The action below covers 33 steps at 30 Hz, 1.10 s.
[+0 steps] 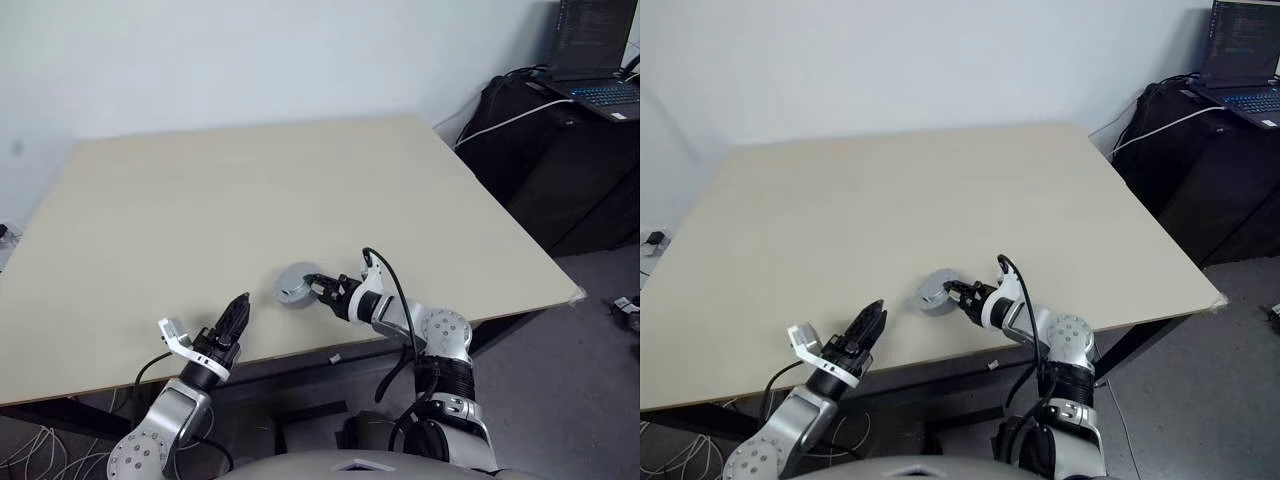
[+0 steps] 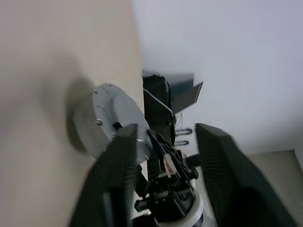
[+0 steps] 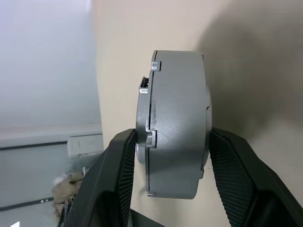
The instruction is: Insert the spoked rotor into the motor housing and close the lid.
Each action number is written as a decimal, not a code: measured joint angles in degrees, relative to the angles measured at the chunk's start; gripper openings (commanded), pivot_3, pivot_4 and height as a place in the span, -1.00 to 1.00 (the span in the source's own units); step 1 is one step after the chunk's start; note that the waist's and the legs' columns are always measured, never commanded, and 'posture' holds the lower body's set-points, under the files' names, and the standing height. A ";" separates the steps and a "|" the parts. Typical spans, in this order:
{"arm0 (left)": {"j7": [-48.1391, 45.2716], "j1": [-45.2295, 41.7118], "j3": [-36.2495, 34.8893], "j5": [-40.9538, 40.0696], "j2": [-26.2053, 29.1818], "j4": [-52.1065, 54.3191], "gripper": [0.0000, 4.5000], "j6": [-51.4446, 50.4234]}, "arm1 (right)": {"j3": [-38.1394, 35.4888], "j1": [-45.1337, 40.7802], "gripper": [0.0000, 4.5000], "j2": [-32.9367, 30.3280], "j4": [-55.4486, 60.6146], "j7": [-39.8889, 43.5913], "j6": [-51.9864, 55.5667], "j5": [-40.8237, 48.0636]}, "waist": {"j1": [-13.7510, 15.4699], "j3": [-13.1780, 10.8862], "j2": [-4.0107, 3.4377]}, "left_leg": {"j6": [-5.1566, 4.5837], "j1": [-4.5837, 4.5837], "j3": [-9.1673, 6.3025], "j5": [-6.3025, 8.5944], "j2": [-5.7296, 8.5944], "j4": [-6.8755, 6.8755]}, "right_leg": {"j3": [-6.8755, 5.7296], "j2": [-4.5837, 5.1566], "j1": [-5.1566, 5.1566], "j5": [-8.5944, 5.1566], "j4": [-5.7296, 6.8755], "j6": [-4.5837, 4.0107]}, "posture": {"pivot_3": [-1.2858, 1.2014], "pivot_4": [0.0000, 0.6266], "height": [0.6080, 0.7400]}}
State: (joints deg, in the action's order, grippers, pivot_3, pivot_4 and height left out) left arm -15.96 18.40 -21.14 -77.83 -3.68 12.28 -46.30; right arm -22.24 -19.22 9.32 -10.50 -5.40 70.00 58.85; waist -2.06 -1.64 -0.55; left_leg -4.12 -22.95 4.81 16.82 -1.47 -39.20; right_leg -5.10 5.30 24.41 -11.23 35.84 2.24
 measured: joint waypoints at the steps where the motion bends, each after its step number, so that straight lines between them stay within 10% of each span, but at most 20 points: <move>1: 0.48 0.19 0.29 -1.10 -0.01 -0.18 0.58 0.29 | 0.40 -0.12 -0.07 0.01 0.09 -0.06 -0.08 0.56 | -0.01 0.00 0.00 | 0.00 0.00 0.00 0.00 0.00 0.00 | 0.01 0.00 0.00 0.00 0.00 0.00 | 0.03 -1.00 1.00; 4: 1.98 0.72 1.44 -4.04 -0.05 -1.00 0.98 0.16 | 1.17 -0.39 -0.07 0.05 0.53 -0.65 -0.13 2.29 | 0.01 0.00 0.00 | 0.00 0.00 0.01 0.00 0.00 0.00 | 0.01 0.00 0.01 0.00 0.00 0.00 | 0.03 -1.00 1.00; 33: -2.82 -0.14 5.36 -11.06 0.09 -7.74 0.98 4.56 | 9.57 -1.48 -0.07 0.27 4.28 -8.20 0.62 16.44 | 0.00 -0.01 0.04 | 0.00 0.00 0.07 0.00 0.00 0.00 | 0.04 -0.03 0.00 0.10 0.00 -0.14 | 0.03 -1.00 1.00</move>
State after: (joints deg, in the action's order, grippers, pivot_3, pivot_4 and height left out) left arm -18.78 18.26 -15.77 -88.89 -3.59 4.54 -41.73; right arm -12.67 -20.70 9.58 -6.22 -13.60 70.62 75.29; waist -2.06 -1.65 -0.51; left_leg -4.12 -22.95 4.88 16.82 -1.47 -39.21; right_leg -5.06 5.28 24.42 -11.13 35.84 2.10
